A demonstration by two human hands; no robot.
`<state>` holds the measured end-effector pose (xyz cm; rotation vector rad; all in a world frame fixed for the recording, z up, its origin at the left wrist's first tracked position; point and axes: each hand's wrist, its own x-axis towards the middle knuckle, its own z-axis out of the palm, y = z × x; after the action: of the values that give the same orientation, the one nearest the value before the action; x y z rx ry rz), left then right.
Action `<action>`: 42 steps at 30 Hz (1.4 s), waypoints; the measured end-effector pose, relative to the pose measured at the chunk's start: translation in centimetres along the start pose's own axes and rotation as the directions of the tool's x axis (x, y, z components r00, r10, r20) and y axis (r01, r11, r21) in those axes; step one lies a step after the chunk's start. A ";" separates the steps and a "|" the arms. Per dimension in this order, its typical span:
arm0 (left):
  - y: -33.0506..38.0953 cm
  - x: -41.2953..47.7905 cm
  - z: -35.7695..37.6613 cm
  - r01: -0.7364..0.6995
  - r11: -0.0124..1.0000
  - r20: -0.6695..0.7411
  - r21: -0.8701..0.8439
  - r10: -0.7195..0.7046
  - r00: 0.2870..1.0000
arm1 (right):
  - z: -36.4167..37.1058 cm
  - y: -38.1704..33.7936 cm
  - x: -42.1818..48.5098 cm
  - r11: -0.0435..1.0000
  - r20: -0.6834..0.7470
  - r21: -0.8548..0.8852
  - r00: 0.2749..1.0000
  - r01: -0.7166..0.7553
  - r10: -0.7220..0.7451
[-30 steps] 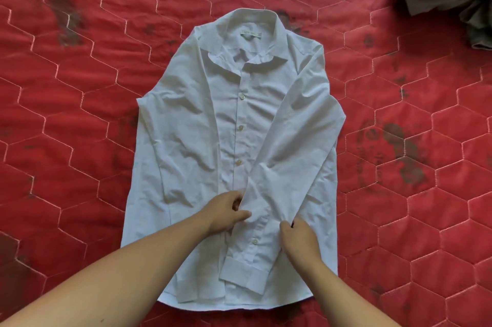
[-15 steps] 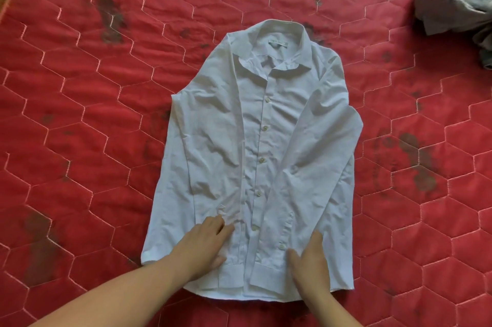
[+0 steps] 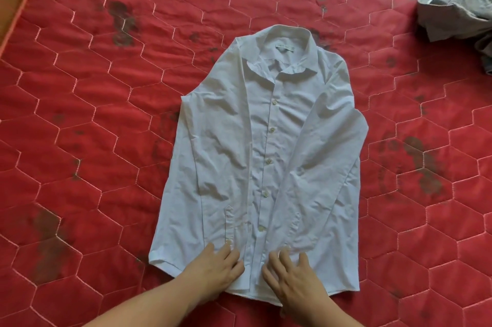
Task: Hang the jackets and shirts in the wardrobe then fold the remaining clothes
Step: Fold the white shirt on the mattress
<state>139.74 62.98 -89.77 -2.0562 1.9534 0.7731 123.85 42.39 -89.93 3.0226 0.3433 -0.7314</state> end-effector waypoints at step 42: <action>-18.7 9.6 -21.3 0.666 0.735 -0.338 -0.131 -0.664 0.667 | -18.3 22.7 10.9 0.834 -0.249 0.049 0.802 -0.550 0.543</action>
<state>162.72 46.30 -80.45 -2.7860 1.1132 0.2185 146.47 23.66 -79.43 2.9397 -0.5119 -0.2875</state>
